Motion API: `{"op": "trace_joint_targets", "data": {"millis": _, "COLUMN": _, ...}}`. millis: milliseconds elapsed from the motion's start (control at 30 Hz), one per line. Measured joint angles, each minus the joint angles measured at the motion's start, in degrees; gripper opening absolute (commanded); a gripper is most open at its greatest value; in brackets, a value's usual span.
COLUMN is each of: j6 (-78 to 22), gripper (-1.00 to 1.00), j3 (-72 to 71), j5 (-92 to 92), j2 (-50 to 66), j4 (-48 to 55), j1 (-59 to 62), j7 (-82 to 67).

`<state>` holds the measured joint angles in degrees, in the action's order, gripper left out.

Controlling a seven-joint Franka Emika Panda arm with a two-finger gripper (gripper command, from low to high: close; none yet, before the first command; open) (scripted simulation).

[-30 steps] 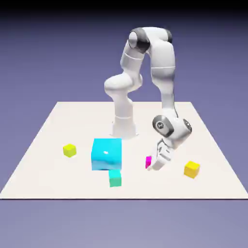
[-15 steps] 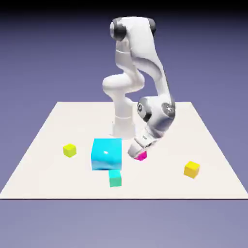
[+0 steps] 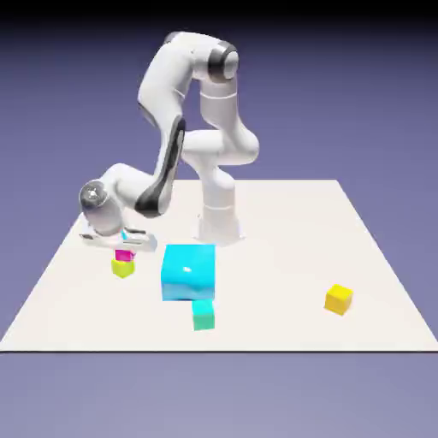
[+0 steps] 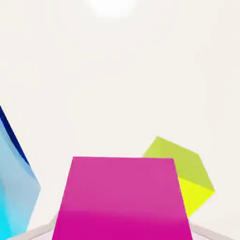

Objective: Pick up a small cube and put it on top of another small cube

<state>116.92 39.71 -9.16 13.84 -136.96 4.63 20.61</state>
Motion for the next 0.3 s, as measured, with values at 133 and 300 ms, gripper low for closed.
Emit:
{"op": "trace_joint_targets", "data": {"millis": 133, "j6": 4.80, "gripper": -1.00, "j3": -0.86, "j5": 0.59, "j2": 2.86, "j4": -2.21, "j1": 1.19, "j7": -1.33}}
{"op": "trace_joint_targets", "data": {"millis": 300, "j6": 10.88, "gripper": 1.00, "j3": -2.18, "j5": 2.02, "j2": 6.79, "j4": -4.66, "j1": 2.98, "j7": -2.31}}
